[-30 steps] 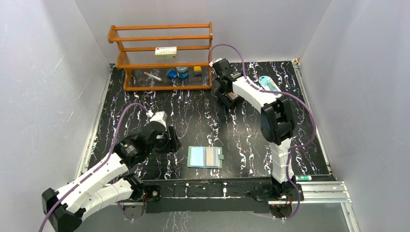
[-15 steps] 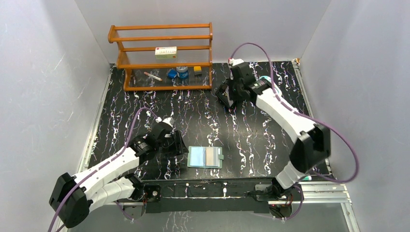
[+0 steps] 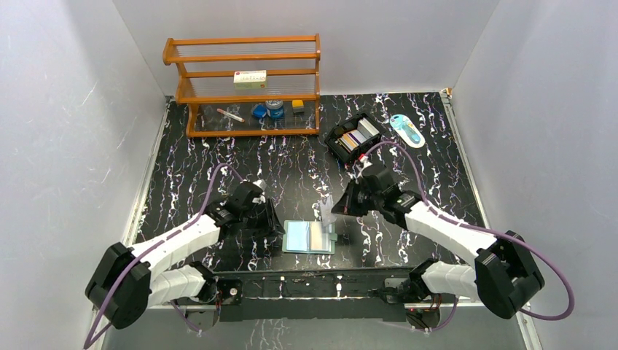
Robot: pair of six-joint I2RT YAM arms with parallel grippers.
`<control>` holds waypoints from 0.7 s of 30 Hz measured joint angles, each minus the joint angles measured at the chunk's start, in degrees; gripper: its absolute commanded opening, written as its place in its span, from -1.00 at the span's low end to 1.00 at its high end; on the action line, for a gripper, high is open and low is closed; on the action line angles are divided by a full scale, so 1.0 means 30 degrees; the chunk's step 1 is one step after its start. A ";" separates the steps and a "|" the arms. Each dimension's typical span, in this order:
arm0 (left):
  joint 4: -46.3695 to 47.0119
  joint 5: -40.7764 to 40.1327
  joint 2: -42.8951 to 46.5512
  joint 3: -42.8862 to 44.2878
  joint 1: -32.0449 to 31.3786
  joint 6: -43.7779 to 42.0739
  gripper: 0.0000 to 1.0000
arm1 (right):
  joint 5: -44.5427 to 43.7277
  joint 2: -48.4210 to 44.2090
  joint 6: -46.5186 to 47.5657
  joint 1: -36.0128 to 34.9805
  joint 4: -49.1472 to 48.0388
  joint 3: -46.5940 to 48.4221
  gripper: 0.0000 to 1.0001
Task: Put the credit cards into the card holder
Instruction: Insert the credit card into the card holder.
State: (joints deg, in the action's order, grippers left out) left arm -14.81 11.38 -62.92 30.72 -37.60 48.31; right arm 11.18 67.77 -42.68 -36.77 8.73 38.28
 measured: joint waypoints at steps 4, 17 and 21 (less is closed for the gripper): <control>0.0488 0.0372 -0.0860 -0.0051 0.0000 -0.0233 -0.68 | 0.0408 -0.0248 -0.1829 -0.0940 -0.1865 -0.1712 -1.00; 0.3279 0.2040 -0.1931 -0.1712 0.0000 -0.0452 -1.00 | 0.0168 0.0328 -0.5450 -0.3592 -0.6863 -0.4605 -1.00; 0.3592 0.2069 -0.2623 -0.1719 0.0000 -0.0481 -1.00 | -0.0437 0.0321 -0.5450 -0.3679 -0.6980 -0.4605 -1.00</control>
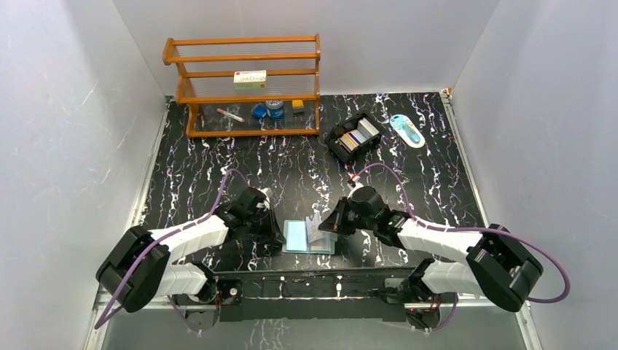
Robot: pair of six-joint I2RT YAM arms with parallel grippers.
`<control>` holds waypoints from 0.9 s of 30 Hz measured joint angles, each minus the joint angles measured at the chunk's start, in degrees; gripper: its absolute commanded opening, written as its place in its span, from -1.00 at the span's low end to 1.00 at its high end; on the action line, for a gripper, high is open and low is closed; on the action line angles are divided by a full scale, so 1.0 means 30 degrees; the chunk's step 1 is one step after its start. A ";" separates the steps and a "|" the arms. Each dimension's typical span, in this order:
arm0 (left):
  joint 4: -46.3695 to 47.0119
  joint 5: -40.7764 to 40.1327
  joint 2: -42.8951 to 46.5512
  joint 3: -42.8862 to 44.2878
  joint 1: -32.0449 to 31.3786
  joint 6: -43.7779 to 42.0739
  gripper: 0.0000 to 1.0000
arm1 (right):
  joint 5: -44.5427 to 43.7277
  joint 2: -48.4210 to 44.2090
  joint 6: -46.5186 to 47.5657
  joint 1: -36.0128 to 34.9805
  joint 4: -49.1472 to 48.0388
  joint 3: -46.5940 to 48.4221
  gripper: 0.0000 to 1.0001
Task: Put the credit cards into the card holder
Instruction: Insert the credit card into the card holder.
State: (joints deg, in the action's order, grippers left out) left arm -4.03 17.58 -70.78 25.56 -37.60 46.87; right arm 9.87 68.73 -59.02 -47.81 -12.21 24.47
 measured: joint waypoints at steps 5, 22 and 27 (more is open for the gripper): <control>0.0095 -0.0044 -0.0255 0.0000 0.0000 -0.0073 -1.00 | -0.0510 0.0000 -0.0219 -0.0080 -0.0153 -0.0321 -1.00; 0.0226 0.0029 -0.0386 -0.0022 0.0058 0.0109 -0.97 | -0.0007 0.2091 -0.1617 -0.0313 -0.3279 -0.1588 -1.00; 0.0503 0.0080 -0.0284 -0.0248 0.0124 0.0328 -0.95 | -0.0328 0.1894 -0.2142 -0.0554 -0.3191 -0.1872 -1.00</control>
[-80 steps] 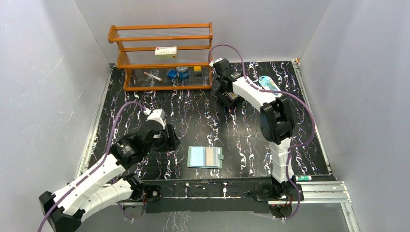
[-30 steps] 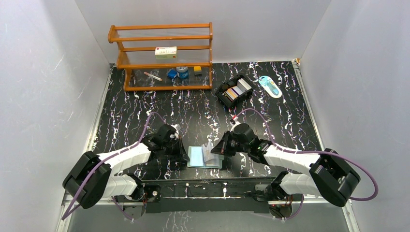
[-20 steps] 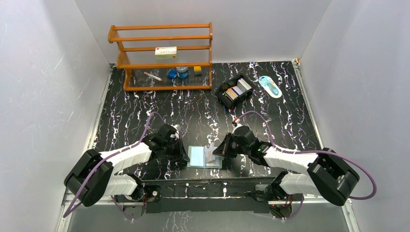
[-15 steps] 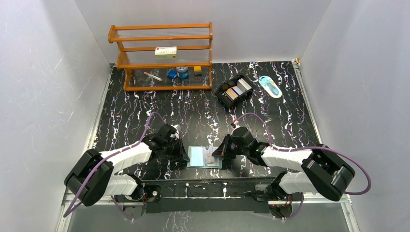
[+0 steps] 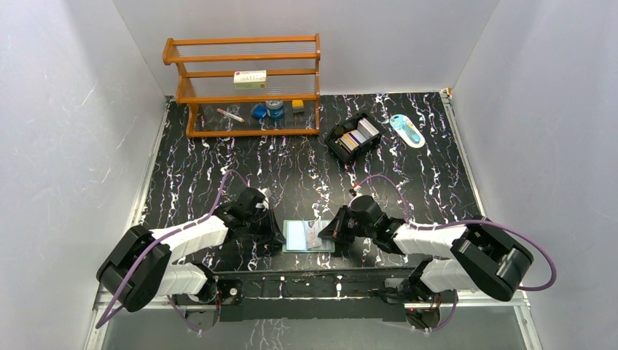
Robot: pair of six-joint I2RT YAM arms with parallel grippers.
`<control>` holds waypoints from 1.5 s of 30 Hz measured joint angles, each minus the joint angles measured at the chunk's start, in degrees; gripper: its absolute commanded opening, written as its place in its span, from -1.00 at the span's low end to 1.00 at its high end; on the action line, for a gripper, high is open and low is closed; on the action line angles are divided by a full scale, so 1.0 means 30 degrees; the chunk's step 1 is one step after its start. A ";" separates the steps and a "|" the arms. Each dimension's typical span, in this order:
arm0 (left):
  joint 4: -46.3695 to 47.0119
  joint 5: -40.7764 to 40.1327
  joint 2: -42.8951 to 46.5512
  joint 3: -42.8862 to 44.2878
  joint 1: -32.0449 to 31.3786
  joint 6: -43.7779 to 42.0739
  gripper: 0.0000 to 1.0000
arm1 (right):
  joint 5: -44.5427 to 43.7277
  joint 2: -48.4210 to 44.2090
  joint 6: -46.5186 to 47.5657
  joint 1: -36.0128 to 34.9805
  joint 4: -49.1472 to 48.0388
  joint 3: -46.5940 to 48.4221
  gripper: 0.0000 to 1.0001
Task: Put the credit cards into the card holder
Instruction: Insert the credit card into the card holder.
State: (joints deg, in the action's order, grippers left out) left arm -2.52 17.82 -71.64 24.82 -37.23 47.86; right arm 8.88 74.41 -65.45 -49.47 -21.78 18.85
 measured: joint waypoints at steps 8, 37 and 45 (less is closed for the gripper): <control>0.0408 0.0095 0.0080 -0.0248 0.0000 0.0284 -0.94 | -0.0641 -0.0772 -0.0204 -0.0525 0.0597 -0.0007 -1.00; 0.0976 0.0393 0.0029 -0.0495 0.0036 0.0495 -0.95 | -0.1552 0.0357 -0.0772 -0.1384 -0.2652 -0.1129 -1.00; 0.1188 0.0525 0.0029 -0.0627 0.0124 0.0590 -0.93 | -0.1938 0.0335 -0.0845 -0.1399 -0.2878 -0.1239 -1.00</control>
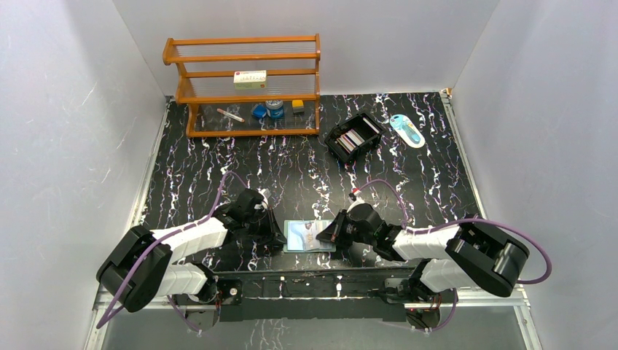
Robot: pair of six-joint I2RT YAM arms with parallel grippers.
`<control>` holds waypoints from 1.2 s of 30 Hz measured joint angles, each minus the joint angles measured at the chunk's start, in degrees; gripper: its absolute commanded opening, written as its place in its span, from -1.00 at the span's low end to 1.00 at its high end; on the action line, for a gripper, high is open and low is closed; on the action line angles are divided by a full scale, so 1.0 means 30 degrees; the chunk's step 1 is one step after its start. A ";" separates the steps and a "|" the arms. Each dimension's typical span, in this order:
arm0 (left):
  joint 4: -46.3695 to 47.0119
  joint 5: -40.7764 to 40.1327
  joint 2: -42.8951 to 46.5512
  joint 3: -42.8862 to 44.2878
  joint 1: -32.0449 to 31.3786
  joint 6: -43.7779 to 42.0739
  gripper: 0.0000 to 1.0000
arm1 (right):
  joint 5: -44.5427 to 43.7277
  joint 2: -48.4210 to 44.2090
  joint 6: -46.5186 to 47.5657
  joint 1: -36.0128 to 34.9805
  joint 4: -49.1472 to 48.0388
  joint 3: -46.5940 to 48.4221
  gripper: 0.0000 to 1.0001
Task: Put the credit cards into the card holder
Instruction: Insert the credit card into the card holder.
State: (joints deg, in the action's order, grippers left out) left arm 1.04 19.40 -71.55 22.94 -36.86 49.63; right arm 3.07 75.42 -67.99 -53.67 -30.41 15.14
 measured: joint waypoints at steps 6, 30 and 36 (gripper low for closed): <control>0.0022 0.0058 0.0000 -0.0015 0.0000 0.0095 -0.92 | -0.0321 -0.0109 0.0015 -0.0015 -0.0022 -0.0015 -1.00; 0.0066 0.0124 0.0007 -0.0022 0.0000 0.0189 -0.90 | -0.0867 -0.0007 0.0896 -0.0029 -0.0335 -0.0022 -1.00; 0.0066 0.0131 0.0007 -0.0022 0.0000 0.0248 -0.89 | -0.0685 0.0277 0.0007 -0.0066 -0.0692 -0.0255 -1.00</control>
State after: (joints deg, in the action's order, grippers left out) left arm 1.23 19.79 -71.53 22.87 -36.86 50.37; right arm 1.02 76.25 -67.96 -53.87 -32.49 14.37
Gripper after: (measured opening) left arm 0.051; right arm 0.013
